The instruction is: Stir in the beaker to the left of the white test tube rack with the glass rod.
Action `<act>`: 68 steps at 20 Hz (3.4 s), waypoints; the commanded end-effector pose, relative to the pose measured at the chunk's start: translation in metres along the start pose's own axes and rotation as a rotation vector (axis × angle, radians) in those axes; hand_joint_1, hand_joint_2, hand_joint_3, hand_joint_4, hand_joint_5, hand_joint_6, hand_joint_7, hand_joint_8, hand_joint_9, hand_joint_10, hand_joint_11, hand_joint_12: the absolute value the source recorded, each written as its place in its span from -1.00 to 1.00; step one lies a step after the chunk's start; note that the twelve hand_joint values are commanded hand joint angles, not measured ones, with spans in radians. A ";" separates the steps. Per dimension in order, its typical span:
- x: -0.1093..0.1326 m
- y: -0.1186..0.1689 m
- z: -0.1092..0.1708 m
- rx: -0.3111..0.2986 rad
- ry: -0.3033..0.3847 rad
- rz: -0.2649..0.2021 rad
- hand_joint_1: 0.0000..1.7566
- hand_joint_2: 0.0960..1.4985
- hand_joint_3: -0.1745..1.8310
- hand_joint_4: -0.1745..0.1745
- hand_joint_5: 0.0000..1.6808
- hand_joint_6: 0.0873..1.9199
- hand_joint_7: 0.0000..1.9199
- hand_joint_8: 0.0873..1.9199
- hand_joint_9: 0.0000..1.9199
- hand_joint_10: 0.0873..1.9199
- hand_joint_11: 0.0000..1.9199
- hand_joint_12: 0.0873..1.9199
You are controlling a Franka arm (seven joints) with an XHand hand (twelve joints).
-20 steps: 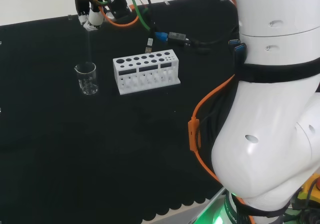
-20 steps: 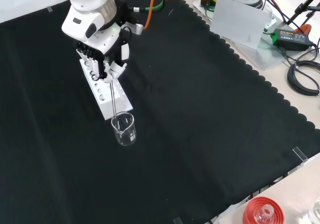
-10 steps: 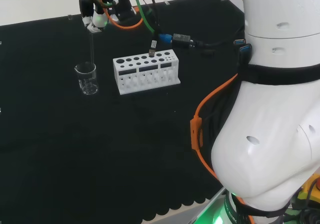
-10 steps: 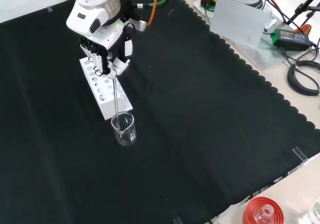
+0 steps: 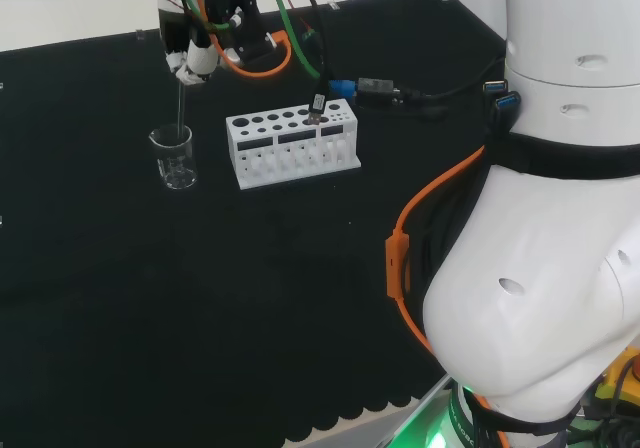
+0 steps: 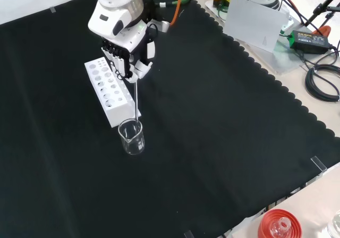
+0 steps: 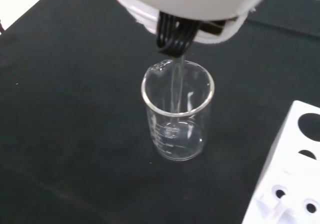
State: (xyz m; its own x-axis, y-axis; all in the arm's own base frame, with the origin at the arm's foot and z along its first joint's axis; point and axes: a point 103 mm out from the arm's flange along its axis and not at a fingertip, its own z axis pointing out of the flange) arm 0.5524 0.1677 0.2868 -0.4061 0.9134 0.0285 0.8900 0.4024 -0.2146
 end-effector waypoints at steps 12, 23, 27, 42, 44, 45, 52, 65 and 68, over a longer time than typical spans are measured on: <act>0.028 0.020 -0.013 0.010 -0.041 -0.010 0.52 -0.27 -0.08 -1.00 0.43 -0.43 0.45 -0.30 0.84 -0.61 0.67 -0.29; 0.023 0.030 -0.016 0.013 -0.006 -0.010 0.51 -0.27 -0.09 -1.00 0.42 -0.43 0.45 -0.30 0.84 -0.61 0.67 -0.29; 0.019 0.037 -0.017 0.013 -0.017 -0.019 0.51 -0.27 -0.09 -1.00 0.42 -0.43 0.45 -0.30 0.84 -0.61 0.67 -0.29; -0.023 0.034 -0.013 -0.012 -0.019 0.000 0.51 -0.26 -0.09 -1.00 0.42 -0.43 0.45 -0.30 0.84 -0.61 0.67 -0.29; -0.024 0.030 -0.013 -0.014 -0.009 -0.005 0.51 -0.26 -0.09 -1.00 0.42 -0.43 0.45 -0.30 0.84 -0.61 0.67 -0.29; -0.024 0.027 -0.013 -0.016 -0.002 -0.005 0.51 -0.26 -0.09 -1.00 0.42 -0.43 0.45 -0.29 0.84 -0.61 0.67 -0.29; -0.013 0.019 -0.015 -0.019 -0.020 0.003 0.51 -0.26 -0.09 -1.00 0.42 -0.43 0.44 -0.29 0.84 -0.61 0.67 -0.29; 0.017 0.020 -0.027 -0.021 -0.035 -0.028 0.51 -0.26 -0.09 -1.00 0.42 -0.42 0.44 -0.29 0.84 -0.61 0.67 -0.29; 0.019 0.020 -0.032 -0.029 -0.034 -0.029 0.51 -0.26 -0.09 -1.00 0.42 -0.42 0.44 -0.29 0.84 -0.61 0.67 -0.29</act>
State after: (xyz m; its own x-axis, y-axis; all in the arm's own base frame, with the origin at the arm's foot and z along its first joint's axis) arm 0.5699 0.1920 0.3092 -0.4362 0.8998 0.0012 0.8829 0.4283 -0.1924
